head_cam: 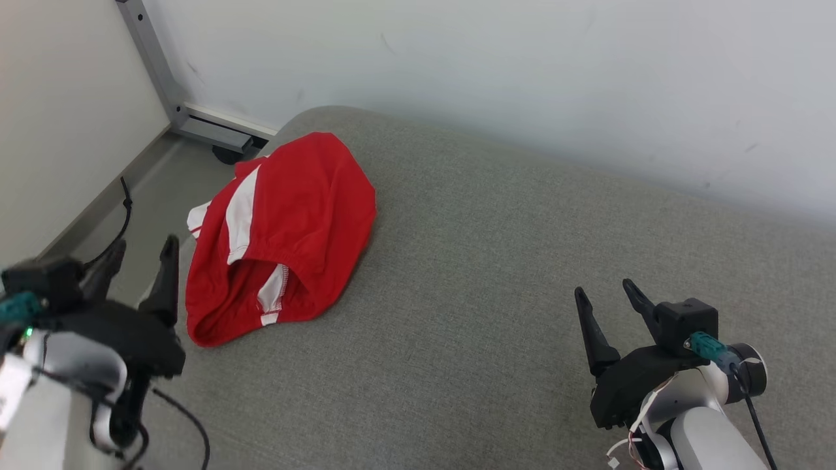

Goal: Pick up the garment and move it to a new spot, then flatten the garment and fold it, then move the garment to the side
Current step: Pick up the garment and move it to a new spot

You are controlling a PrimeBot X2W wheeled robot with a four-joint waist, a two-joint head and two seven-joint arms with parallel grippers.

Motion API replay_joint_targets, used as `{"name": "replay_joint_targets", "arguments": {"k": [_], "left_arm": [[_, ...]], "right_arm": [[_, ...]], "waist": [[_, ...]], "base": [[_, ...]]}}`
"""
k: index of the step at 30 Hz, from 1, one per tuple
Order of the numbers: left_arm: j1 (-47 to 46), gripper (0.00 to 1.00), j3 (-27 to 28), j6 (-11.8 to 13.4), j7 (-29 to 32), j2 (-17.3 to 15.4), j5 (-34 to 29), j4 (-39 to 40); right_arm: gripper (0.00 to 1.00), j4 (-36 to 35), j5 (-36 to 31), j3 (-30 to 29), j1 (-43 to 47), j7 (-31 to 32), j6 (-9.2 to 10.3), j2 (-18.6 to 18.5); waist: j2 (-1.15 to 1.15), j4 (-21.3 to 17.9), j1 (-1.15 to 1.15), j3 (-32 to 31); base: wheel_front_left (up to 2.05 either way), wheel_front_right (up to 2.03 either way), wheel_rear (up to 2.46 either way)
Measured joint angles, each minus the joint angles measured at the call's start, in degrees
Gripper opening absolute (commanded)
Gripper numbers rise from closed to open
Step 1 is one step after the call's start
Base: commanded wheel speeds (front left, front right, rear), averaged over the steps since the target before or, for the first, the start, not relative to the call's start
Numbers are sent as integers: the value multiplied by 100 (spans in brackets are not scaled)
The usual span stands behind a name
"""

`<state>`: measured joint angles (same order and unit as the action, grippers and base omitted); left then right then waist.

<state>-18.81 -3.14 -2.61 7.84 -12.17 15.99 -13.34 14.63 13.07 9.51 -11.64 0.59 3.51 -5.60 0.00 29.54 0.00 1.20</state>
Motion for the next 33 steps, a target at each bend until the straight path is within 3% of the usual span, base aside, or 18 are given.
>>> {"name": "replay_joint_targets", "arguments": {"k": [3, 4, 6, 15, 23, 33], "left_arm": [[-818, 100, -115, -444, 337, -26, 331, -705], [-1073, 100, -94, -464, 436, 22, 482, -946], [-1519, 100, -48, -449, 689, 99, 810, -1425], [-2613, 100, -60, -455, 1661, -463, 1129, -2996], [-3067, 100, -292, -455, 2204, -909, 1408, -3649], [-3230, 100, -924, -455, 2781, -829, 1540, -4169]], "right_arm": [[100, -16, -8, 5, -35, 49, 0, -24], [100, -20, -13, 4, -51, 52, 0, -40], [100, -47, -35, 15, -57, 102, 0, -79], [100, -377, -279, 187, -309, 402, 1, -180], [100, -686, -453, 229, -563, 624, 8, -318], [100, -894, -519, 171, -809, 853, 52, -478]], "waist": [[0, -36, 0, 60], [0, -50, 0, 84], [0, -82, 1, 132], [0, -505, 0, 451], [0, -931, 1, 871], [1, -1280, 1, 1439]], "base": [[0, 0, 0], [0, 0, 0], [0, 0, 0], [0, 0, 0], [0, 0, 0], [0, 0, 0]]}}
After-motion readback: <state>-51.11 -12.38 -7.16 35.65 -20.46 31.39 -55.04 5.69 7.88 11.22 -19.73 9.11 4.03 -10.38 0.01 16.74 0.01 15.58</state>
